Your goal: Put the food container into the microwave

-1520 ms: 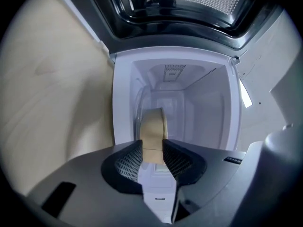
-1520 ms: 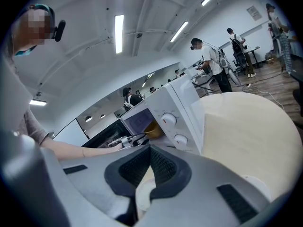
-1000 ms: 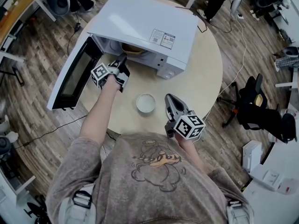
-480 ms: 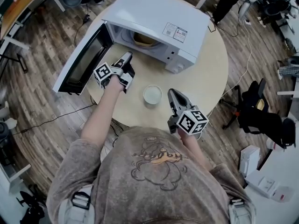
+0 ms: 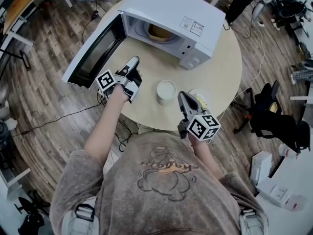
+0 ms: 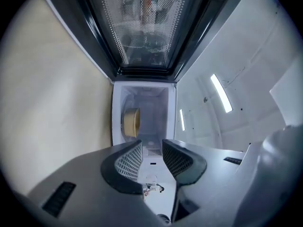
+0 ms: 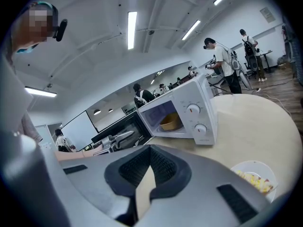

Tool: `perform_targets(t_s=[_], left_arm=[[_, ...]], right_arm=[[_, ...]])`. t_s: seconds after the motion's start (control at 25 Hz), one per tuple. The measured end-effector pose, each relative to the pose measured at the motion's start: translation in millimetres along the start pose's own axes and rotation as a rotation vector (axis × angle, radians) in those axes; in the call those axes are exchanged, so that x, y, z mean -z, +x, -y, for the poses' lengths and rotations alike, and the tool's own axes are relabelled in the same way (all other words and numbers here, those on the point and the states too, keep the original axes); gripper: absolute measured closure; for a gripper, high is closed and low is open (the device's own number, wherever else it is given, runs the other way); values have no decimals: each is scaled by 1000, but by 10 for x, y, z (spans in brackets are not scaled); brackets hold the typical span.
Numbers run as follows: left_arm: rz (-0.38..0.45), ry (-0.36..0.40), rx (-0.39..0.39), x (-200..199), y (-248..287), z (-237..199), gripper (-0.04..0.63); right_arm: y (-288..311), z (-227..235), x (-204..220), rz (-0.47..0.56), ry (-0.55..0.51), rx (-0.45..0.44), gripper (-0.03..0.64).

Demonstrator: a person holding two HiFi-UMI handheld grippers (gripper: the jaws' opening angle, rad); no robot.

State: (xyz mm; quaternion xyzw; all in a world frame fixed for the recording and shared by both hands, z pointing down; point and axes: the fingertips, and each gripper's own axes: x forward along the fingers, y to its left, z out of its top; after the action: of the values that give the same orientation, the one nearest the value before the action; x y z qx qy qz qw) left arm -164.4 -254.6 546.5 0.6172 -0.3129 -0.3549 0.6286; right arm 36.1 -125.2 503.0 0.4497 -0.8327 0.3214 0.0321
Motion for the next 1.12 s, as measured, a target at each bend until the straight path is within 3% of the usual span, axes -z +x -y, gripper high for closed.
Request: perform_targets(t_s=[0.32,0.68,0.88,1.12], left_arm=[[54,-1,37,238,-373,122,456],[92,74,44,696,-694,387,456],[76,207,41,923,-856,659,456],[36,477,-39,1175,-1029,835,456]], right_arm=[[-191,-19,68,-13,-21,-26,617],[-464,77,-75,10,-57,-87,617],[-526,58,-101,21,-85,-122,617],[-634,85,-94,18,-106,-136,617]])
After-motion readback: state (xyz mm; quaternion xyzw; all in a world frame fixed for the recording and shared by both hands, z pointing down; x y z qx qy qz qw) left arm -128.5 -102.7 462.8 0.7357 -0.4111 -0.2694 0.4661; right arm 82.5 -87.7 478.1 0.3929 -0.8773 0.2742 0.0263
